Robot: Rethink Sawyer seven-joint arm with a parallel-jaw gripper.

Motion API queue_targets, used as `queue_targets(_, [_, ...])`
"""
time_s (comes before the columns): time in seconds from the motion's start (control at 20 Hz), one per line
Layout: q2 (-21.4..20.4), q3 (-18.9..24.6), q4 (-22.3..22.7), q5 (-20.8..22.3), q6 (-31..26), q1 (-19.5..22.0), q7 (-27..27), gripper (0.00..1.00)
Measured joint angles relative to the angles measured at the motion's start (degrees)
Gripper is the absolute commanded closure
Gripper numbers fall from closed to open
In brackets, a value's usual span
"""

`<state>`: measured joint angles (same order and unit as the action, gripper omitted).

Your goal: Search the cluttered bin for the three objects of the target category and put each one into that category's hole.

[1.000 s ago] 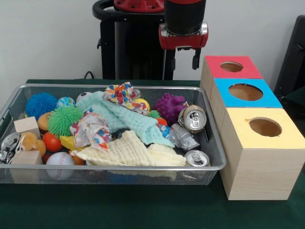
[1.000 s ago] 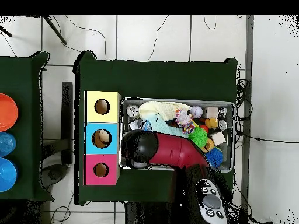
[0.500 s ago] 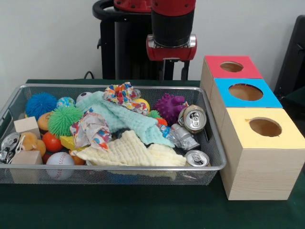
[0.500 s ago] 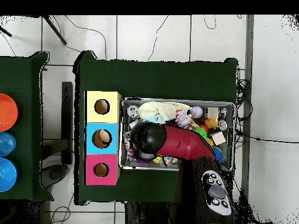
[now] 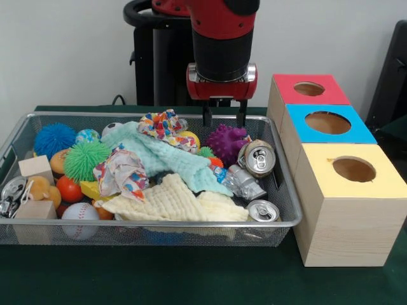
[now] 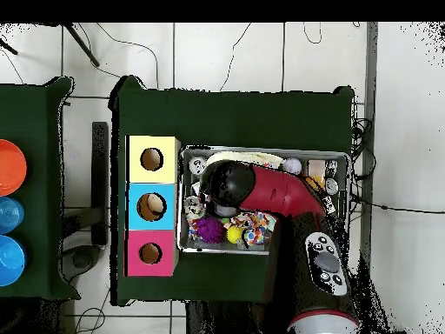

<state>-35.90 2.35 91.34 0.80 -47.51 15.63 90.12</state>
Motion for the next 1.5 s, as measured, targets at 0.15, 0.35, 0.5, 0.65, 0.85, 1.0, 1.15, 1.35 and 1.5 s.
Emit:
queue_targets(0.15, [1.14, -0.01, -2.42, 0.01, -1.53, -0.3, 0.0, 0.0])
queue_targets(0.35, [2.59, 0.0, -5.76, -0.01, -3.49, -1.01, 0.01, 0.0])
queue_targets(0.5, [3.62, 0.0, -8.06, -0.06, -4.24, -1.52, 0.01, 0.0])
queue_targets(0.65, [4.26, 0.0, -9.37, -0.09, -4.26, -1.84, 0.01, 0.0])
queue_targets(0.85, [5.32, 0.01, -11.3, -0.12, -4.27, -2.17, 0.01, 0.0])
queue_targets(1.0, [5.86, 0.0, -11.99, -0.12, -4.27, -2.15, 0.01, 0.0])
queue_targets(1.15, [6.32, 0.0, -12.2, -0.13, -4.27, -2.16, 0.01, 0.0])
queue_targets(1.35, [6.94, 0.0, -12.2, -0.11, -4.27, -2.16, 0.01, 0.0])
queue_targets(1.5, [7.38, 0.01, -12.2, -0.06, -4.22, -2.16, 0.01, 0.0])
